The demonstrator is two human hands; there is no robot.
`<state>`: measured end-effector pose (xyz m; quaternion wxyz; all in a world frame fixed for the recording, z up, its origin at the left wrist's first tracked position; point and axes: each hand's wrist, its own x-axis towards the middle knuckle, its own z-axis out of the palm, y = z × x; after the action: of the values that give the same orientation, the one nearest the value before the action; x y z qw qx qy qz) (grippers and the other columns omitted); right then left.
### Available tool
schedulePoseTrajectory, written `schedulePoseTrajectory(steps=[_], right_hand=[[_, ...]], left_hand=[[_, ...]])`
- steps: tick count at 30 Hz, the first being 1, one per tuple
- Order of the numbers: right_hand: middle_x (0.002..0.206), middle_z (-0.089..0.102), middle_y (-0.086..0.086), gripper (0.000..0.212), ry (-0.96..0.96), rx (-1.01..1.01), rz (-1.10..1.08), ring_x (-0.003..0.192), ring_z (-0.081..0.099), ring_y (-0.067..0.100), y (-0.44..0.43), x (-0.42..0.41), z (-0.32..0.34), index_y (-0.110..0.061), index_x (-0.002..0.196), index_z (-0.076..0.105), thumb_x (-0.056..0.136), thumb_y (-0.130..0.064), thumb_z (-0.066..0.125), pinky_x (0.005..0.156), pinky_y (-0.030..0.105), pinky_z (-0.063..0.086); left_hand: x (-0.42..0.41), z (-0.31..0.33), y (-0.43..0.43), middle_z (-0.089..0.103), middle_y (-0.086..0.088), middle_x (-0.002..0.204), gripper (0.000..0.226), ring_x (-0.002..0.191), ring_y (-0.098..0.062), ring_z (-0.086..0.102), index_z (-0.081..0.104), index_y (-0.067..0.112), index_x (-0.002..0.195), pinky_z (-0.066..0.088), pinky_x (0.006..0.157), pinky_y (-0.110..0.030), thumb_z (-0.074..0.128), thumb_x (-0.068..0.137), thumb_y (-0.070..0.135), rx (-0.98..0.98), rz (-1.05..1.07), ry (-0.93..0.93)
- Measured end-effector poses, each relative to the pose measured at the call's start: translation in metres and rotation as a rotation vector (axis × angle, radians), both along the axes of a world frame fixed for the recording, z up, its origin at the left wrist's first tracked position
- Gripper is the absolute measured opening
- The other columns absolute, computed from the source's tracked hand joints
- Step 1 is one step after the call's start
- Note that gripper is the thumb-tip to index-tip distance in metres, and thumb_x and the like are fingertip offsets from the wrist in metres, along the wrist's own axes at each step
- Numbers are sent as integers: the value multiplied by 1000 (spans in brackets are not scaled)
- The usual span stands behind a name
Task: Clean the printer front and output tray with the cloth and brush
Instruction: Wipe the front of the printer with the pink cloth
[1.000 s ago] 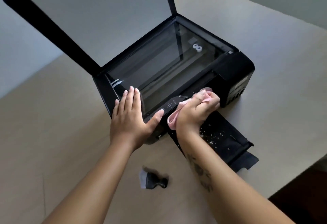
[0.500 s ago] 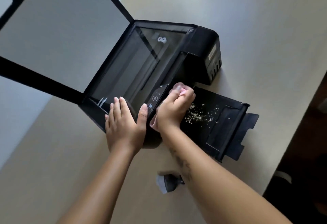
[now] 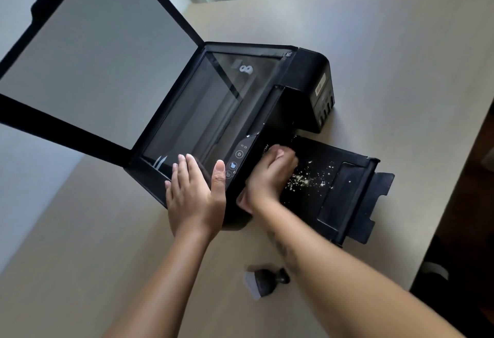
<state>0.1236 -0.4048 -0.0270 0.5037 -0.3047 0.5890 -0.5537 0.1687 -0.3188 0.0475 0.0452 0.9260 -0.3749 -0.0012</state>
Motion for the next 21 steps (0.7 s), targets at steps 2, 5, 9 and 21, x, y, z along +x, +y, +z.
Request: schedulePoseTrajectory(steps=[2,5,9,21], right_hand=[[98,54,22,27,-12,8,-25,91,54,36,-42,-6,-1,4,94,58,94,-18,43,82,31,38],[100,59,18,15,-88,107,-53,90,60,32,-87,-8,-4,-13,87,57,93,-24,48,88,43,49],[101,59,16,32,-78,139,-70,90,61,31,-69,-2,-3,-2,97,61,91,-29,44,86,44,51],[128,39,2,35,-110,91,345,114,42,1,110,-6,1,-3,131,46,99,-16,41,96,3,28]], left_hand=[[-1,-1,-1,3,-1,164,101,149,-12,-1,7,16,155,-1,121,-38,-3,79,81,-3,-10,-11],[2,-2,-1,4,-1,164,100,149,-13,-1,7,15,155,-1,121,-38,-2,79,80,0,-11,-18],[-1,-1,-2,5,-3,164,101,150,-15,0,8,14,155,0,121,-39,0,79,80,2,-9,-22],[0,1,-3,5,-5,164,103,150,-17,1,8,13,155,3,121,-42,2,79,81,35,11,-24]])
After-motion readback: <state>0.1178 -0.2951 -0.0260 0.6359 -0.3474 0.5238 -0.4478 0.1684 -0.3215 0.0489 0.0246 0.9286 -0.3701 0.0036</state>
